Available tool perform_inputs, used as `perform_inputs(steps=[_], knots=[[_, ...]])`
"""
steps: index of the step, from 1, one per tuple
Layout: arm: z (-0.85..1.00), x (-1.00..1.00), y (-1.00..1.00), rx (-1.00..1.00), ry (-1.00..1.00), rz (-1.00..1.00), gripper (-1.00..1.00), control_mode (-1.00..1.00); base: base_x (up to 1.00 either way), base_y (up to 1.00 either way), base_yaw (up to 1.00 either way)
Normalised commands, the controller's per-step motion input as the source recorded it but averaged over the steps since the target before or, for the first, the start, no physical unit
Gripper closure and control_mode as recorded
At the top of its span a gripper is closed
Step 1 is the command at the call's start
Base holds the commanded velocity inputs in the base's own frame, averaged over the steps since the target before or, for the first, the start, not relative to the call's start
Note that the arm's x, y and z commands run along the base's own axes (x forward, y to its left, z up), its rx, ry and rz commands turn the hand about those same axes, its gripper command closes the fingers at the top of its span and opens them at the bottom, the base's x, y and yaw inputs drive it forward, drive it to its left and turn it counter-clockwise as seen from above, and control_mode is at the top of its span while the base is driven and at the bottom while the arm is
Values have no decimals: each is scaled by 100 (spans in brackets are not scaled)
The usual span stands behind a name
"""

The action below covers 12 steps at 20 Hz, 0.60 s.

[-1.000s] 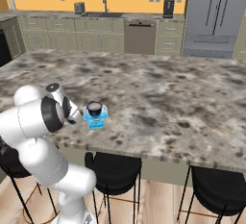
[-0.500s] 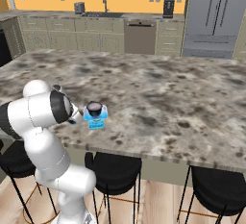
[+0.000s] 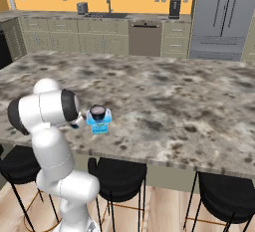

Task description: Stack the yogurt containers by placing the smaller containers on top of the larger containers.

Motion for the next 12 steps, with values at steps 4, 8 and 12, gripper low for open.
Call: perform_inputs(steps=[4,8,12], knots=[[-19,12,0,0,0,-4,-100,-100,0,0,0],[-18,12,0,0,0,-3,-100,-100,0,0,0],[-14,14,1,0,0,-3,-100,-100,0,0,0]])
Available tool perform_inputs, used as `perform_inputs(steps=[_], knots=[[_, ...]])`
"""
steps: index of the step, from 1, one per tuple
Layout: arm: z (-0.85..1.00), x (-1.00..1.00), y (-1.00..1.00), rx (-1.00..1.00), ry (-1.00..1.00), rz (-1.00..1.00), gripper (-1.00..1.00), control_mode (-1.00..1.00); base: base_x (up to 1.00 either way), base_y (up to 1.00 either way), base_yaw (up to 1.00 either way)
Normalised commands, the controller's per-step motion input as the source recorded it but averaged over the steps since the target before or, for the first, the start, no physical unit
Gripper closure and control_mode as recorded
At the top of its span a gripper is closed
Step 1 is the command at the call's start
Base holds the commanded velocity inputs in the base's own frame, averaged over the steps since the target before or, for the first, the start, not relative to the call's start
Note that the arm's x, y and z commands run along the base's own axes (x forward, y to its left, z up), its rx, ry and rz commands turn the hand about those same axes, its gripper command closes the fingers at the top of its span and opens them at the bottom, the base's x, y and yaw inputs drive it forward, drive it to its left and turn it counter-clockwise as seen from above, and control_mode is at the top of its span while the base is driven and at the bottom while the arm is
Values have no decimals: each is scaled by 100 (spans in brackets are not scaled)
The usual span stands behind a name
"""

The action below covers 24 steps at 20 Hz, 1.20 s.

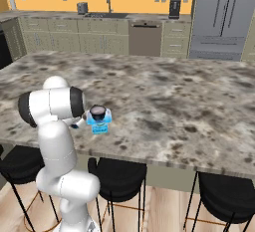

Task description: Stack the yogurt containers by placing the smaller containers on top of the larger containers.

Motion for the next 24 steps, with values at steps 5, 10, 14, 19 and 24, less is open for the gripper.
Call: perform_inputs(steps=[5,10,14,19,24], knots=[[-12,10,5,0,0,-2,100,-100,0,0,0],[-8,5,6,0,0,-2,100,-100,0,0,0],[0,0,0,0,0,0,100,-100,0,0,0],[8,0,0,2,0,0,100,-100,0,0,0],[33,-1,-4,7,0,0,100,-100,0,0,0]])
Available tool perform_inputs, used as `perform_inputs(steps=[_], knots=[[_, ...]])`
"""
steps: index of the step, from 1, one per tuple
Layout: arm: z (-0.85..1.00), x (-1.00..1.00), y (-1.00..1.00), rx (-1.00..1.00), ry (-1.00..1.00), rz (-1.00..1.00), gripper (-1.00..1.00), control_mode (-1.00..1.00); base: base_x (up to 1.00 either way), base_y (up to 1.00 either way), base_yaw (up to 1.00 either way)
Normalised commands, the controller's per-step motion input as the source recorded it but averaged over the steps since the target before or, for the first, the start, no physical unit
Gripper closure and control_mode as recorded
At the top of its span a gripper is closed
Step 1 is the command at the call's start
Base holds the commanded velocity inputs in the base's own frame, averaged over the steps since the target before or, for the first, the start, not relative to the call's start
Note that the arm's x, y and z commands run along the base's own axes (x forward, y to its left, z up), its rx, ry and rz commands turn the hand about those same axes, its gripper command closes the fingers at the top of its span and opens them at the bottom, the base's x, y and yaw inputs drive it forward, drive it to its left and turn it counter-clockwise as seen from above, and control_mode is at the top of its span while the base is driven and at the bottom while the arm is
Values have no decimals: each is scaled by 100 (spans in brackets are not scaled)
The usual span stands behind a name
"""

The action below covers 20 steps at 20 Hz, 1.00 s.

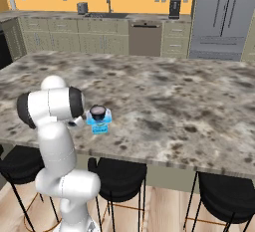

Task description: Stack the yogurt containers by placing the smaller containers on top of the larger containers.

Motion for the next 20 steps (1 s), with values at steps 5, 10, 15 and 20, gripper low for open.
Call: perform_inputs(steps=[5,10,15,20], knots=[[46,-9,-18,6,-3,0,100,-100,0,0,0],[43,-6,-18,0,0,0,100,-100,0,0,0],[48,-1,-1,0,0,1,100,-100,0,0,0],[54,-1,0,0,0,0,100,-100,0,0,0]])
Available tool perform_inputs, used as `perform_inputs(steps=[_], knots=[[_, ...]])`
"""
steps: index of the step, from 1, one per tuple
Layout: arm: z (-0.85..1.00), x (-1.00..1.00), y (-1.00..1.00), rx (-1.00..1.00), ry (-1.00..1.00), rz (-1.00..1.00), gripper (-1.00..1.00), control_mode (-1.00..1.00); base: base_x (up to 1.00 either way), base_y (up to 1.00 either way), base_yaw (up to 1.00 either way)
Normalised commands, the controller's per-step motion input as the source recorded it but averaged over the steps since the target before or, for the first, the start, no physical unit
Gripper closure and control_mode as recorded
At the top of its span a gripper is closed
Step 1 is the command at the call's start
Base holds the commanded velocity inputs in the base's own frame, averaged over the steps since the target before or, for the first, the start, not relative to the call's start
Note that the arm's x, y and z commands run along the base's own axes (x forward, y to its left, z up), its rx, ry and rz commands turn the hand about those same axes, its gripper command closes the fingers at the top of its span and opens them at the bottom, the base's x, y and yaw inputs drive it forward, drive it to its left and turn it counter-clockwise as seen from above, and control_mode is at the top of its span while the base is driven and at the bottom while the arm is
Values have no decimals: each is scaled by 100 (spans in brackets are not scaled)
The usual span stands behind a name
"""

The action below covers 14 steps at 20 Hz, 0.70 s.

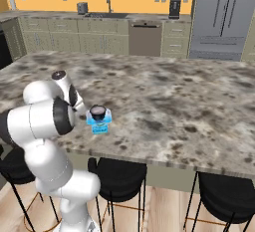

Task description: Stack the yogurt containers by placing the smaller containers on top of the larger containers.

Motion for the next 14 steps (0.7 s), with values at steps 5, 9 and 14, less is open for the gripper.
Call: perform_inputs(steps=[5,9,14], knots=[[59,-7,0,0,0,3,100,-100,0,0,0],[53,-22,-1,-1,0,3,100,-100,0,0,0],[43,-29,-8,-1,0,4,100,-100,0,0,0]])
